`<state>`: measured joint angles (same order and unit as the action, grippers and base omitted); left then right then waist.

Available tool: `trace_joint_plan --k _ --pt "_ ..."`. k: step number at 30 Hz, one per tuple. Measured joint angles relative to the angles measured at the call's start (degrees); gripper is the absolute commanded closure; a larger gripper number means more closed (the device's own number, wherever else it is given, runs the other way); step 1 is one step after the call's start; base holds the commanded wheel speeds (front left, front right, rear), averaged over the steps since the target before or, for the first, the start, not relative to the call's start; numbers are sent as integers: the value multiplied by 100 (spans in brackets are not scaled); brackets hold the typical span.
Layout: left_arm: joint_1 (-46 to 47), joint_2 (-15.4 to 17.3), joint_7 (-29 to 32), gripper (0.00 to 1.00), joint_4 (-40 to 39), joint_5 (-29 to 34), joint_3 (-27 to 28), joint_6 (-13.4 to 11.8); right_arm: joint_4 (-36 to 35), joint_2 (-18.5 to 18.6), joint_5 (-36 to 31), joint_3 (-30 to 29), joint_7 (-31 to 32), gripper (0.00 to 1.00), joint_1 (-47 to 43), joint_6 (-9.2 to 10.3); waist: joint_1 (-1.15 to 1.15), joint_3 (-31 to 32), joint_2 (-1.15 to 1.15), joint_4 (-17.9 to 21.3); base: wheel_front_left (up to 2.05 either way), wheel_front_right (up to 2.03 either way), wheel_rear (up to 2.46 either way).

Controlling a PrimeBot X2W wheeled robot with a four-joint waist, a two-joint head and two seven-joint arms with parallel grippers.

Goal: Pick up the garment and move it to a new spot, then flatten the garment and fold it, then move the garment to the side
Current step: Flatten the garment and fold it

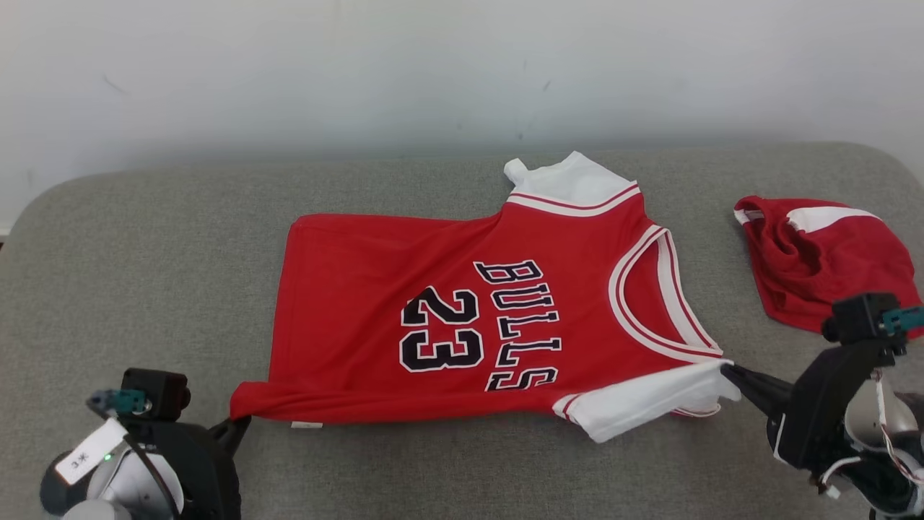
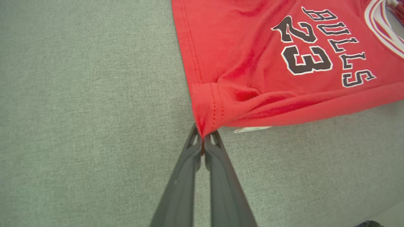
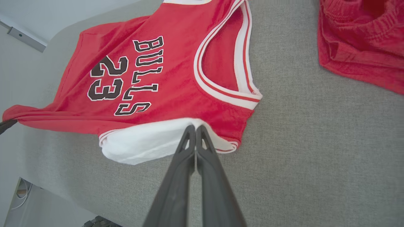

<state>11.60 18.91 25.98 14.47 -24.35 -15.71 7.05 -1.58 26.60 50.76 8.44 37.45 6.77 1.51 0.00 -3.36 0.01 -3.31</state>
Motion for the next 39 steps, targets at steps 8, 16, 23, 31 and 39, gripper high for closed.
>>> trace_joint_plan --k 8,16,23,31,39 --pt "647 57 393 100 354 -222 -137 3 730 37 -38 268 445 100 1080 -93 0 -175 0 28 0 0 0" --pt "1314 33 647 100 746 -337 -256 9 1490 -18 -229 509 621 100 2048 -203 0 -436 0 10 0 0 0" --pt "1816 -2 762 100 1158 -502 -407 10 2094 -194 -332 713 649 100 2680 -342 1 -699 0 -23 0 0 0" --pt "2186 5 750 100 1530 -528 -624 10 2732 -352 -608 912 516 100 3301 -514 0 -983 0 -7 0 0 0" --pt "2429 -62 520 68 1880 -586 -870 10 3290 -466 -772 1032 124 66 3531 -658 0 -1128 0 -22 0 0 0"
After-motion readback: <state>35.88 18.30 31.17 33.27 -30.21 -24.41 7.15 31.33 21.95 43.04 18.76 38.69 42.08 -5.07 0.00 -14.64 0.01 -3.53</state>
